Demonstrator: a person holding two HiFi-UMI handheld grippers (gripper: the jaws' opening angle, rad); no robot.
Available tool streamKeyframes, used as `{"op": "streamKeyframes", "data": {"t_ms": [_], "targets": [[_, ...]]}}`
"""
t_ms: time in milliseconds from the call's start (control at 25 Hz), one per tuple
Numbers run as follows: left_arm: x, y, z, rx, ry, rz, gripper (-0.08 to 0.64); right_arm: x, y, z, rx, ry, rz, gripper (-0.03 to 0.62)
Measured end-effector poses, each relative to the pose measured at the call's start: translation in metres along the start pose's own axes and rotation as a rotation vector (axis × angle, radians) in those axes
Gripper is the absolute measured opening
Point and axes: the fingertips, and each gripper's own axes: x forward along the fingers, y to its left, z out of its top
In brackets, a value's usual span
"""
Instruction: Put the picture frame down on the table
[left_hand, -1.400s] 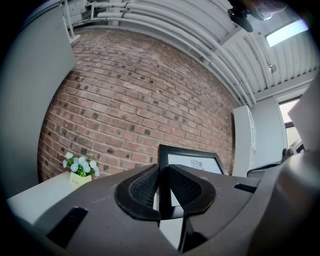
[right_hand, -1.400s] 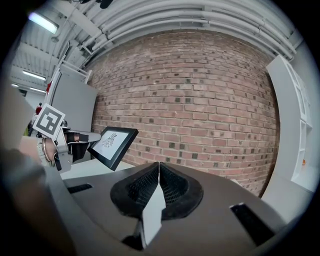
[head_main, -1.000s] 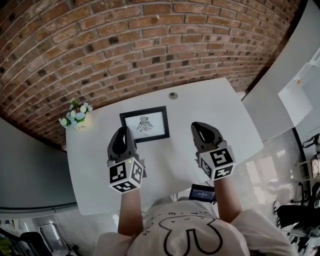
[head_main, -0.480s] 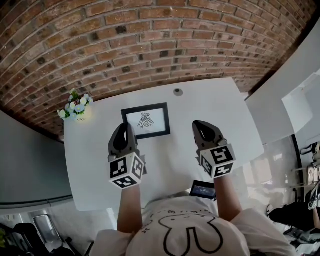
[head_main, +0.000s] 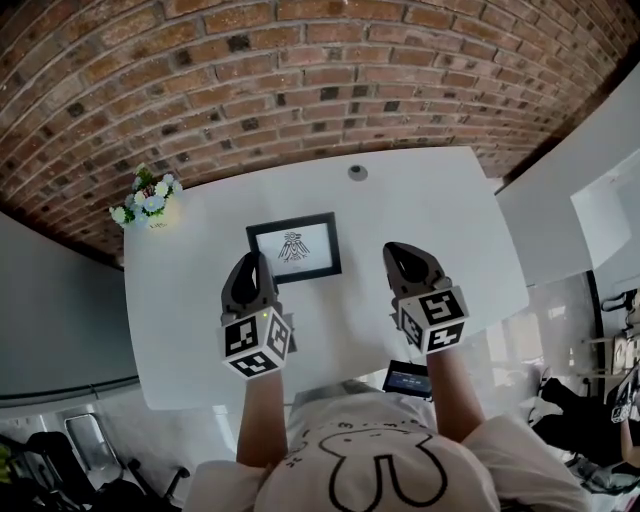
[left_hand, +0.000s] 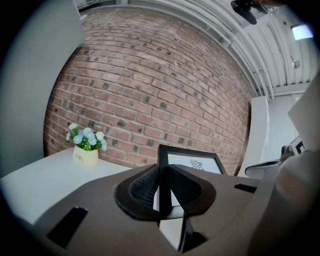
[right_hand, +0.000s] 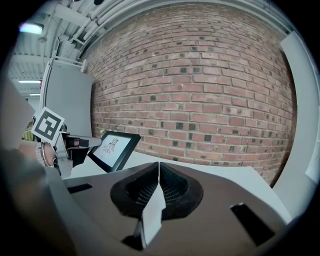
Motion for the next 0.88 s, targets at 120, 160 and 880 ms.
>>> {"op": "streamKeyframes", "data": {"t_ms": [120, 160, 880], "targets": [[0.003, -0.001, -0.013, -0.005, 0.032, 0.003, 0.071, 0.003, -0.003, -0.01, 0.026, 0.017, 0.001, 0.018], [0.003, -0.002, -0.016, -0.006, 0.042, 0.004, 0.071, 0.004, -0.004, -0.013, 0.033, 0.024, 0.001, 0.018], [0.024, 0.015, -0.082, -0.006, 0.205, 0.023, 0.071, 0.027, -0.013, -0.08, 0.103, 0.148, -0.018, 0.018]]}}
